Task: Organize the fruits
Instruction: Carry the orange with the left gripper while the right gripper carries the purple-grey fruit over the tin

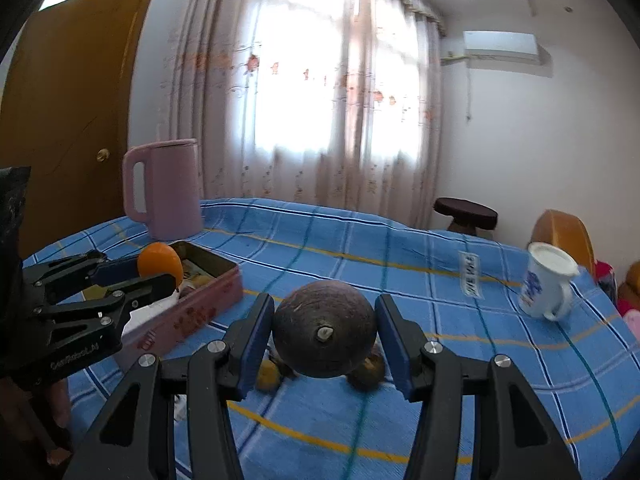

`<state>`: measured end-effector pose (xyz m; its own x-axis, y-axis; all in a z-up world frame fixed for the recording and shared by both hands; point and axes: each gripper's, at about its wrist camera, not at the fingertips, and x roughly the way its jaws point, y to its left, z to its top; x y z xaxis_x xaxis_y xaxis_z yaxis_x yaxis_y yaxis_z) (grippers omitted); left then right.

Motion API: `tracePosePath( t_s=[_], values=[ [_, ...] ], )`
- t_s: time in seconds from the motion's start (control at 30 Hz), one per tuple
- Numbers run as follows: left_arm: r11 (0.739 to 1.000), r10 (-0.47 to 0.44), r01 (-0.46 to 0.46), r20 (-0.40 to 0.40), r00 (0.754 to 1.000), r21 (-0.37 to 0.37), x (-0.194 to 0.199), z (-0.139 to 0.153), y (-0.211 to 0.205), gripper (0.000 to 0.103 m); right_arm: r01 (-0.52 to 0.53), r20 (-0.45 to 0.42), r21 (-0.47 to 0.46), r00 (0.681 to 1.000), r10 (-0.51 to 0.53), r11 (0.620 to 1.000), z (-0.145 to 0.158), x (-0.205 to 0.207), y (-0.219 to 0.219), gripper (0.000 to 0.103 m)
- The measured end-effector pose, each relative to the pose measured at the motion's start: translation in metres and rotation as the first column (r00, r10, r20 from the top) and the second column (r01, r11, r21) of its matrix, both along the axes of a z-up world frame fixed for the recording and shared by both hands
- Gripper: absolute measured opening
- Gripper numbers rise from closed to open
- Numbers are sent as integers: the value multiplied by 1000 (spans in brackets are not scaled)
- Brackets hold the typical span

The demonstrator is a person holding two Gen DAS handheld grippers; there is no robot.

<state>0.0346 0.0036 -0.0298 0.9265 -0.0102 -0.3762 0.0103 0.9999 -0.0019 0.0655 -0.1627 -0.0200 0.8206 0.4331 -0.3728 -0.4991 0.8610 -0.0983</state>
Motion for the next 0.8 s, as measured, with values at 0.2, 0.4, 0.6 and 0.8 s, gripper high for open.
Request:
tracePosePath(
  t_s=[0.2,0.4,0.6,0.8],
  values=[
    [998,61,-61,-8,998,-7,5,5,39,37,-77,-4,-36,997,76,996,3,7,44,54],
    [993,115,-115,-37,993,-13,12,7,79,37,-152,-4,-79,988,152,985,5,11,90,54],
    [989,145,-145,-74,987,-2,22,4,104,37,-227,-27,-107,974,225,968,-3,12,135,54],
    [986,160,-166,-148,976,-30,34,-10,126,37,-289,-80,-120,957,281,950,-17,16,172,54]
  ],
)
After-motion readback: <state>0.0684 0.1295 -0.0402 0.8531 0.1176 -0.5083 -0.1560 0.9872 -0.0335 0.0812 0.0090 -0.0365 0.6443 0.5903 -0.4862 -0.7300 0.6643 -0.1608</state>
